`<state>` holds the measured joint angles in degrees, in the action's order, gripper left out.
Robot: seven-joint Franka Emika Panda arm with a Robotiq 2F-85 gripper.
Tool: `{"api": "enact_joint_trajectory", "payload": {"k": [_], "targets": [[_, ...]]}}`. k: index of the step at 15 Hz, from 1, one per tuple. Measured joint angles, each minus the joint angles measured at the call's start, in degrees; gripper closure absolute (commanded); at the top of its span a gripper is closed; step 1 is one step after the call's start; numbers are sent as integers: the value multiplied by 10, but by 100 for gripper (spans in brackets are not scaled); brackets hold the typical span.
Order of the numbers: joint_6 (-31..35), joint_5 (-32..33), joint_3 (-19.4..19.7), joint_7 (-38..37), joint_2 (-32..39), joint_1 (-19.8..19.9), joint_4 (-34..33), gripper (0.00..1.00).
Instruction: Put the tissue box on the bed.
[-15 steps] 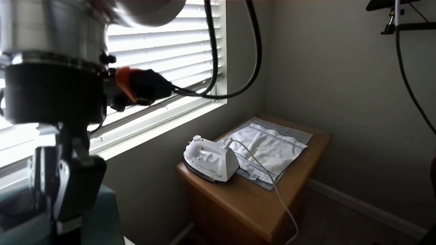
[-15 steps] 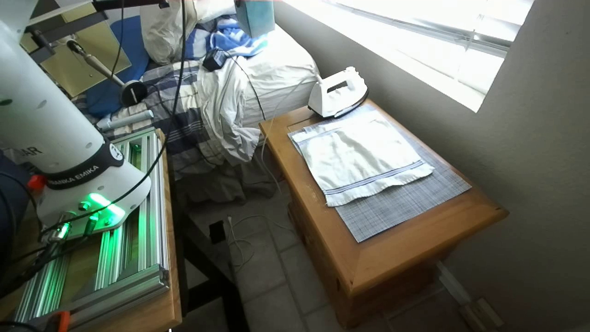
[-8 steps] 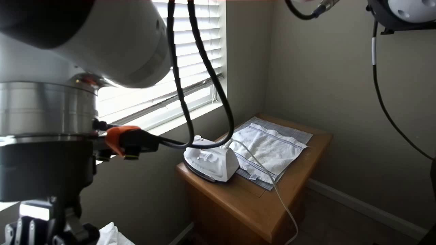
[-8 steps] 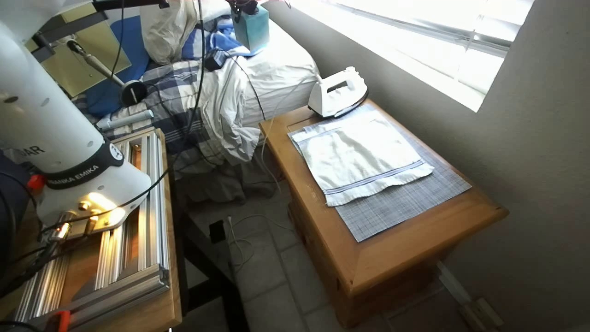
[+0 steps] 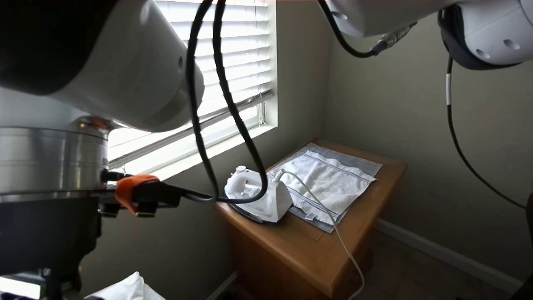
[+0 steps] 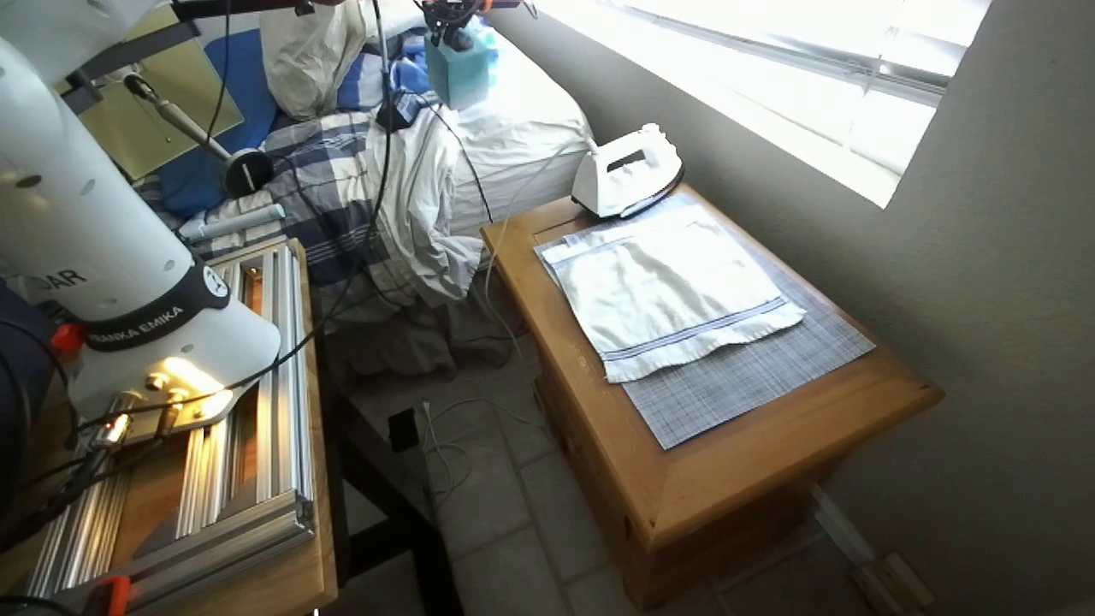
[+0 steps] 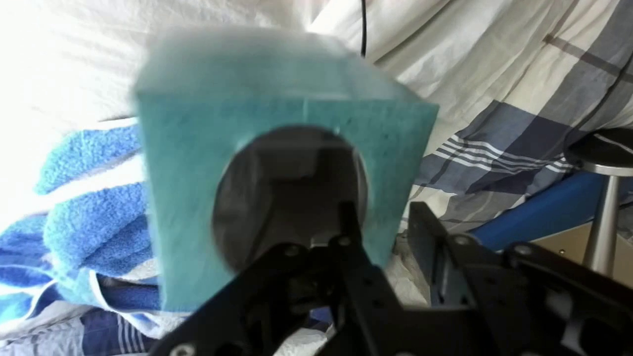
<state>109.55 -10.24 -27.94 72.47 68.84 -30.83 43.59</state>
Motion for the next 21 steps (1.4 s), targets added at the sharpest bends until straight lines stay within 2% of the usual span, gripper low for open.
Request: {"api": "enact_joint_trajectory", "payload": {"k": [5, 13, 17, 21], "targets": [[-35, -9, -1, 16, 18, -14, -49, 0], [-60, -9, 3, -3, 22, -18, -105, 0], [-66, -7, 28, -103, -10, -6, -117, 0], [-114, -7, 49, -219, -55, 18, -116, 0]]}}
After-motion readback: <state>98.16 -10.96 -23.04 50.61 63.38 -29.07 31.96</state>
